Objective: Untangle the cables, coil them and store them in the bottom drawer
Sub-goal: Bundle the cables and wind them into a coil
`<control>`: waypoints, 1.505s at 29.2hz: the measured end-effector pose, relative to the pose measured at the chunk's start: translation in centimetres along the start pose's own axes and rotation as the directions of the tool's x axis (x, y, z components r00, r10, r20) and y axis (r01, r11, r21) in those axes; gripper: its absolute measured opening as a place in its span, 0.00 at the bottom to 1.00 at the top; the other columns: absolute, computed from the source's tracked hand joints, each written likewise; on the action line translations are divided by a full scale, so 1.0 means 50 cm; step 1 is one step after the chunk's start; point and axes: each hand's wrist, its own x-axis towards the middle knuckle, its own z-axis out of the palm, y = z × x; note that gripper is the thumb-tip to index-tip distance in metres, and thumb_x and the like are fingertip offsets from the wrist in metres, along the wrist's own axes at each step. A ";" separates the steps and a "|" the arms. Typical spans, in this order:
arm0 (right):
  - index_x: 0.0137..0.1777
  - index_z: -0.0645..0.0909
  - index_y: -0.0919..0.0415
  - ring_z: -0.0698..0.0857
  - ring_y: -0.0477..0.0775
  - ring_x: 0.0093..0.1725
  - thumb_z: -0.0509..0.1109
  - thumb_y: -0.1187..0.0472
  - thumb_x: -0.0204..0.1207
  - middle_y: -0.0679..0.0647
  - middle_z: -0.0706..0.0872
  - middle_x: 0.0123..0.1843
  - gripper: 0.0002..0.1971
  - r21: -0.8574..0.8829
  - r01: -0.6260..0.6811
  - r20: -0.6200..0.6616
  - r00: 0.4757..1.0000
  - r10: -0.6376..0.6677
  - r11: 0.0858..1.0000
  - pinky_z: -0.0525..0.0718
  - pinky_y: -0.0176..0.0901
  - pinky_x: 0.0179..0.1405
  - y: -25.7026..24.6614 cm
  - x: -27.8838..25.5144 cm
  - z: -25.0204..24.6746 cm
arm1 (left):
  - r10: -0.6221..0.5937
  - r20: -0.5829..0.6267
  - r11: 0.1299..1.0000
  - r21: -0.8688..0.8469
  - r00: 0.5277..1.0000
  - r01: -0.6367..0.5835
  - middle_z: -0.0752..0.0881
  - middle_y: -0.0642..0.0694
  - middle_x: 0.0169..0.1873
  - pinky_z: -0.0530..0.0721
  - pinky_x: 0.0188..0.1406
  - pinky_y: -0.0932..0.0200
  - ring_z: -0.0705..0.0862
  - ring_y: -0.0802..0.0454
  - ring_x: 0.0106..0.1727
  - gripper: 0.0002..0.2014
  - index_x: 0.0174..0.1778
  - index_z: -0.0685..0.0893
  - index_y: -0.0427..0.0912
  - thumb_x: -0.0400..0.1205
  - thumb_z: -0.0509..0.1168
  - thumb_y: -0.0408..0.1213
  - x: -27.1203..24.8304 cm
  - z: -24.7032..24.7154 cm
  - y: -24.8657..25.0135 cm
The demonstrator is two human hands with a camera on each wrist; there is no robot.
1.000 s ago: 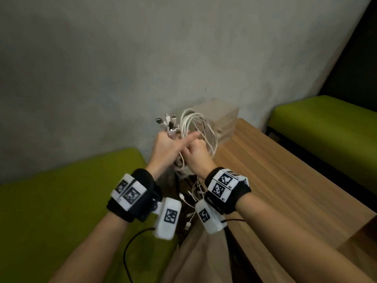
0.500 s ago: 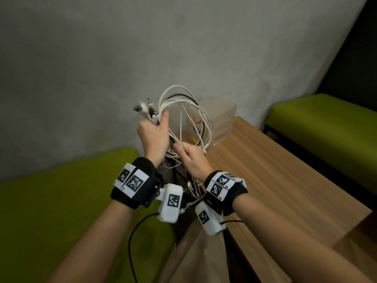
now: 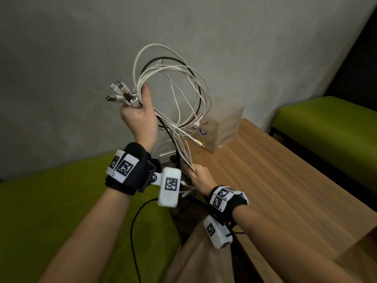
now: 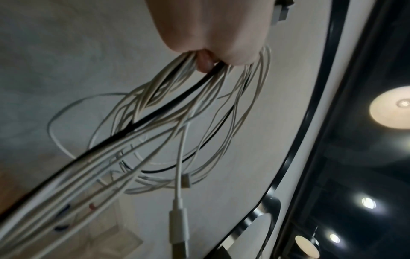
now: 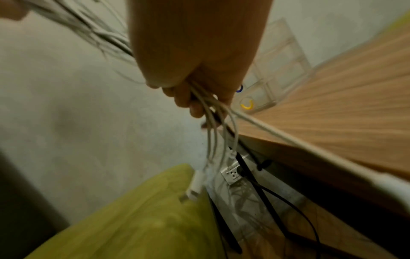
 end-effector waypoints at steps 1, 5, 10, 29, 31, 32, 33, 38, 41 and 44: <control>0.26 0.63 0.49 0.69 0.44 0.26 0.56 0.59 0.85 0.45 0.70 0.25 0.22 -0.015 0.004 0.008 1.000 -0.003 1.000 0.60 0.39 0.33 -0.005 0.003 0.006 | 0.012 0.001 1.000 -0.016 1.000 -0.012 0.79 0.67 0.15 0.71 0.28 0.75 0.76 0.73 0.21 0.17 0.24 0.73 0.47 0.79 0.66 0.32 -0.002 0.002 0.004; 0.33 0.71 0.60 0.75 0.56 0.35 0.56 0.64 0.84 0.57 0.78 0.33 0.15 0.002 0.016 -0.014 1.000 -0.016 1.000 0.63 0.43 0.38 -0.034 0.010 0.017 | 0.034 -0.027 0.997 -0.064 0.999 -0.036 0.82 0.69 0.18 0.75 0.32 0.75 0.79 0.75 0.25 0.16 0.26 0.75 0.51 0.78 0.67 0.31 0.000 0.006 0.030; 0.55 0.77 0.68 0.82 0.60 0.54 0.59 0.63 0.83 0.63 0.85 0.54 0.09 0.107 -0.003 -0.078 0.997 0.011 0.994 0.74 0.46 0.51 -0.044 0.013 0.022 | 0.061 -0.027 0.994 -0.089 0.998 -0.063 0.82 0.62 0.23 0.77 0.34 0.72 0.80 0.74 0.27 0.11 0.28 0.77 0.45 0.76 0.68 0.33 0.000 0.010 0.037; 0.63 0.79 0.65 0.81 0.59 0.60 0.71 0.57 0.74 0.59 0.83 0.60 0.20 -0.443 -0.016 0.408 0.887 0.218 0.896 0.81 0.48 0.56 0.027 0.042 -0.035 | -0.304 0.372 0.820 0.570 0.877 0.042 0.73 0.53 0.18 0.64 0.19 0.66 0.67 0.62 0.20 0.14 0.24 0.82 0.37 0.72 0.75 0.39 -0.054 -0.079 -0.082; 0.58 0.82 0.62 0.83 0.61 0.58 0.66 0.63 0.74 0.60 0.85 0.57 0.13 -0.506 -0.061 0.322 0.912 0.254 0.860 0.83 0.53 0.57 0.041 0.049 -0.051 | -0.370 0.391 0.805 0.587 0.843 0.081 0.74 0.51 0.20 0.62 0.19 0.65 0.67 0.64 0.19 0.13 0.29 0.84 0.36 0.71 0.75 0.42 -0.080 -0.089 -0.099; 0.55 0.82 0.61 0.83 0.62 0.56 0.63 0.64 0.74 0.61 0.85 0.55 0.12 -0.516 -0.120 0.223 0.937 0.268 0.848 0.83 0.54 0.55 0.041 0.054 -0.064 | -0.398 0.414 0.808 0.581 0.819 0.098 0.73 0.52 0.18 0.60 0.18 0.65 0.66 0.63 0.17 0.14 0.27 0.82 0.40 0.70 0.75 0.44 -0.096 -0.093 -0.106; 0.53 0.82 0.61 0.84 0.63 0.54 0.62 0.64 0.75 0.61 0.85 0.53 0.11 -0.504 -0.178 0.117 0.955 0.271 0.845 0.84 0.54 0.53 0.036 0.061 -0.077 | -0.418 0.443 0.812 0.573 0.793 0.107 0.71 0.53 0.17 0.60 0.19 0.65 0.65 0.62 0.16 0.16 0.24 0.78 0.44 0.70 0.75 0.47 -0.112 -0.096 -0.111; 0.45 0.77 0.64 0.82 0.63 0.44 0.57 0.61 0.78 0.62 0.85 0.45 0.09 -0.391 -0.104 -0.320 0.947 -0.029 0.915 0.79 0.50 0.42 -0.055 0.064 -0.136 | -0.359 0.409 0.865 0.484 0.839 0.134 0.68 0.53 0.17 0.65 0.28 0.59 0.67 0.54 0.20 0.17 0.24 0.76 0.46 0.80 0.65 0.44 -0.105 -0.075 -0.099; 0.49 0.77 0.64 0.82 0.55 0.47 0.56 0.55 0.82 0.56 0.85 0.48 0.13 -0.103 0.184 -0.264 0.942 -0.205 0.978 0.76 0.46 0.46 -0.122 0.060 -0.134 | -0.320 0.368 0.915 0.359 0.873 0.184 0.73 0.54 0.14 0.72 0.30 0.56 0.74 0.54 0.21 0.16 0.27 0.80 0.47 0.82 0.61 0.42 -0.065 -0.042 -0.062; 0.59 0.76 0.58 0.83 0.46 0.51 0.53 0.50 0.81 0.51 0.85 0.53 0.17 0.170 0.311 -0.159 0.945 -0.285 0.935 0.77 0.35 0.56 -0.172 0.053 -0.094 | -0.289 0.418 0.953 0.208 0.862 0.219 0.71 0.55 0.10 0.69 0.25 0.60 0.68 0.62 0.16 0.20 0.22 0.71 0.48 0.83 0.60 0.41 -0.038 -0.004 -0.023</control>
